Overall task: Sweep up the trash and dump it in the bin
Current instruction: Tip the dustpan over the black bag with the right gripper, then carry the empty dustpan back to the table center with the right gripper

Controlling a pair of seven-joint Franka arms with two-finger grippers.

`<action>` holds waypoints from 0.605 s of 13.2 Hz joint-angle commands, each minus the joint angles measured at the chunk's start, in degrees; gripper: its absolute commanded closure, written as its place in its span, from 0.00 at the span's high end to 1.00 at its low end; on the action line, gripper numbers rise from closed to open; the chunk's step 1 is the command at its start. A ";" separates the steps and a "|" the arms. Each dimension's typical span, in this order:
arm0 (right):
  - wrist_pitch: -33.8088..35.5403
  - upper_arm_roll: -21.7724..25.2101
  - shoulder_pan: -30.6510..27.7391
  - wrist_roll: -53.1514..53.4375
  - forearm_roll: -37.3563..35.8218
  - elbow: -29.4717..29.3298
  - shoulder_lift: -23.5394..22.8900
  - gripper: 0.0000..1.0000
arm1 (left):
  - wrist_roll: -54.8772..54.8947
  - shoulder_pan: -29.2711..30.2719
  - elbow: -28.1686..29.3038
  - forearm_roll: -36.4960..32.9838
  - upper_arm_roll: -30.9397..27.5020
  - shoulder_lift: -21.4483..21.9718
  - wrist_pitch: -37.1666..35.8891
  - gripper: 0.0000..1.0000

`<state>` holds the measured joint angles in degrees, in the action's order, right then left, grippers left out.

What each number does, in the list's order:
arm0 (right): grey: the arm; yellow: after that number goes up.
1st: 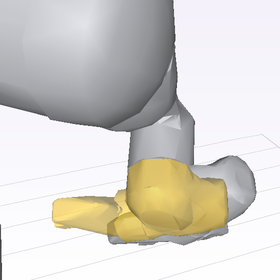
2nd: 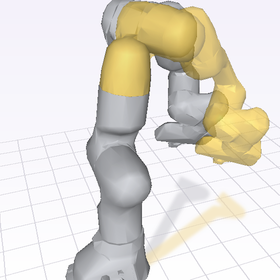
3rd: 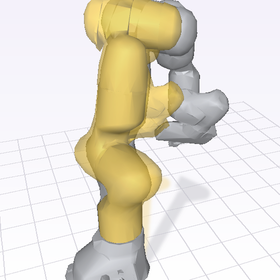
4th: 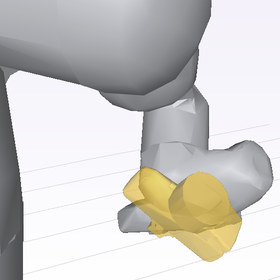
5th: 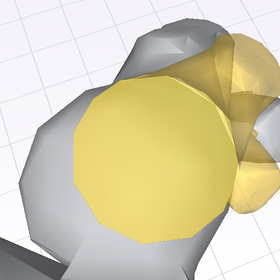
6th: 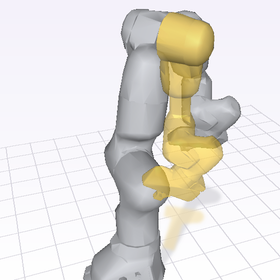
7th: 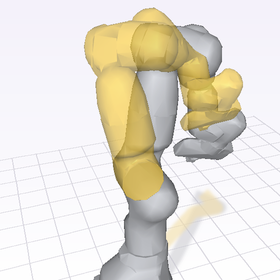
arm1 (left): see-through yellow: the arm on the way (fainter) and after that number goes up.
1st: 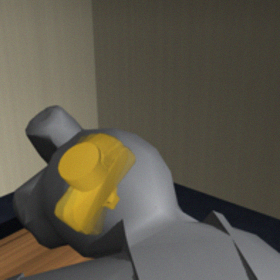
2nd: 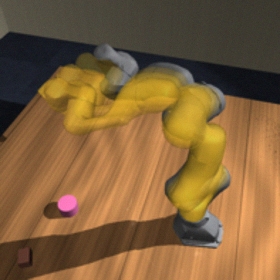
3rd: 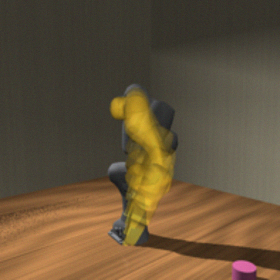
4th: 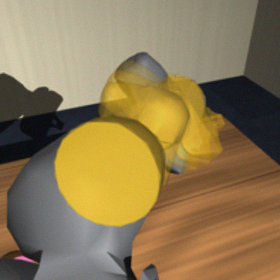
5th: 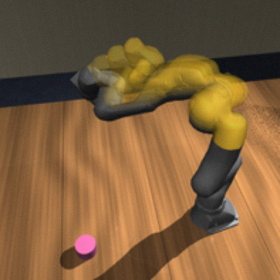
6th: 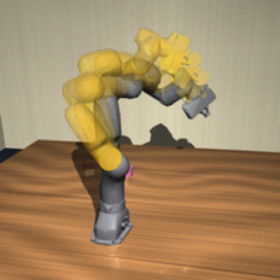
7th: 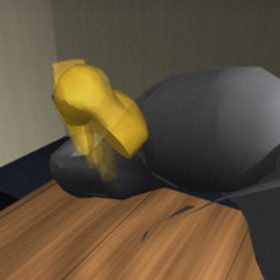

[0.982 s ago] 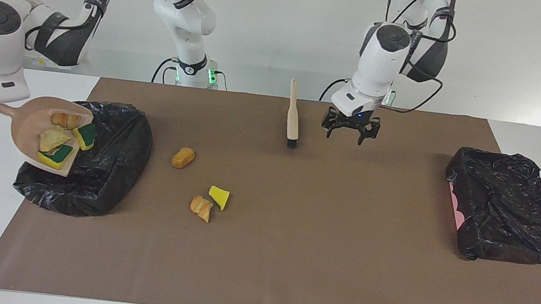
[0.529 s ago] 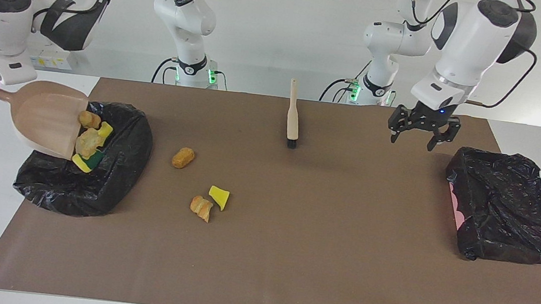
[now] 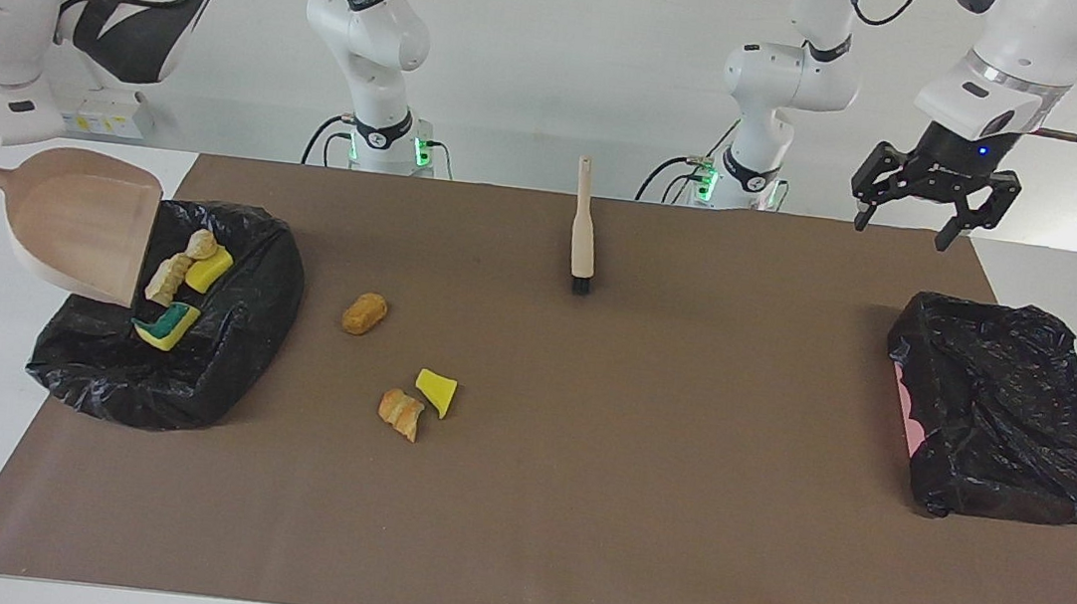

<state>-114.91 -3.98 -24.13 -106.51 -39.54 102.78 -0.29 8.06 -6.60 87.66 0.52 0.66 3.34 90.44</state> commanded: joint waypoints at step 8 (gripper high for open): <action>8.21 -0.59 12.43 16.74 20.90 2.86 1.26 0.00 | 1.08 -0.61 -3.10 -0.52 -0.05 -1.23 -4.31 1.00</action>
<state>-107.43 -4.44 -13.83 -95.31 -21.29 103.50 -0.09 8.49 -6.45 86.34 0.52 1.12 2.89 88.43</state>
